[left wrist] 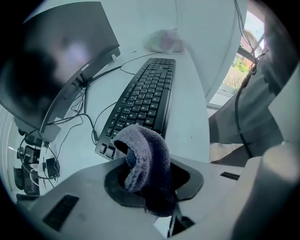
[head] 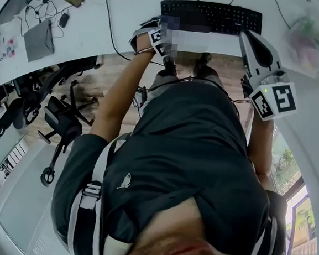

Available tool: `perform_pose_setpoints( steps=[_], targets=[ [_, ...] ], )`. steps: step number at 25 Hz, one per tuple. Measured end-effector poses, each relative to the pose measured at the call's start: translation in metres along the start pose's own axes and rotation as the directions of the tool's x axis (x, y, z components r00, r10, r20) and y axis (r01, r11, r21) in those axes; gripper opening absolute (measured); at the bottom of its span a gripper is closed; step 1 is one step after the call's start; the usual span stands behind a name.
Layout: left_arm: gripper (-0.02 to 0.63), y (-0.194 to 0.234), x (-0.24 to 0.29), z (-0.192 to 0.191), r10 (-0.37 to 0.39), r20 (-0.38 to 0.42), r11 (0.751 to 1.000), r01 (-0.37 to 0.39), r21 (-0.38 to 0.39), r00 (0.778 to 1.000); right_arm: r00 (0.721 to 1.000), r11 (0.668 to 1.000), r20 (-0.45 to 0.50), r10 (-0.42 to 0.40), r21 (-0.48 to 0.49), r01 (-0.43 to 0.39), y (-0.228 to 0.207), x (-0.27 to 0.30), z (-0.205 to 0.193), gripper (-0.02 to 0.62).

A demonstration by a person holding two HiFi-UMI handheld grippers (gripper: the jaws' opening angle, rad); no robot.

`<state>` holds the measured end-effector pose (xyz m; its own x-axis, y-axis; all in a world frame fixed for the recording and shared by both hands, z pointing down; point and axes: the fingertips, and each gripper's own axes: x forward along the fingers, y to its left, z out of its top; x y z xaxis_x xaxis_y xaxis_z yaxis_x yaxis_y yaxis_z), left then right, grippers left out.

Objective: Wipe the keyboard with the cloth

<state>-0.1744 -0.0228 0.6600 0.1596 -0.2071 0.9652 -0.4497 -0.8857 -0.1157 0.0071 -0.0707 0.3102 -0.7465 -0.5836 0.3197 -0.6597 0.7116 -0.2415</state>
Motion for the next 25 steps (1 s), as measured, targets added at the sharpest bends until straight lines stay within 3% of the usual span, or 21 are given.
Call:
perform_pose_setpoints(
  steps=[5,9,12,19,22,25],
  targets=[
    [0.086,0.07,-0.001,0.007,0.078,-0.008,0.997,-0.078,-0.022,0.997,1.0,1.0,-0.009,0.014,0.003,-0.014,-0.001,0.007,-0.002,0.011],
    [0.084,0.099,0.005,0.014,0.058,-0.044,0.998,-0.058,-0.003,0.997,1.0,1.0,-0.01,0.012,0.011,-0.012,0.005,0.011,-0.004,0.011],
    [0.08,0.079,-0.002,0.015,0.041,-0.038,0.999,-0.04,0.029,0.998,1.0,1.0,-0.004,0.001,0.021,-0.001,0.005,0.01,-0.005,0.011],
    [0.08,-0.04,-0.006,0.003,-0.1,-0.001,0.993,0.1,0.061,0.995,1.0,0.999,0.005,-0.026,0.043,0.025,0.0,0.01,-0.009,0.011],
    [0.08,-0.036,-0.001,0.006,-0.092,0.012,0.994,0.091,0.063,0.996,1.0,0.999,0.003,-0.02,0.046,0.02,0.005,0.014,-0.01,0.011],
    [0.08,0.008,-0.003,0.019,-0.048,0.028,0.998,0.047,0.044,0.998,1.0,0.999,0.002,-0.018,0.043,0.018,0.008,0.014,-0.009,0.011]
  ],
)
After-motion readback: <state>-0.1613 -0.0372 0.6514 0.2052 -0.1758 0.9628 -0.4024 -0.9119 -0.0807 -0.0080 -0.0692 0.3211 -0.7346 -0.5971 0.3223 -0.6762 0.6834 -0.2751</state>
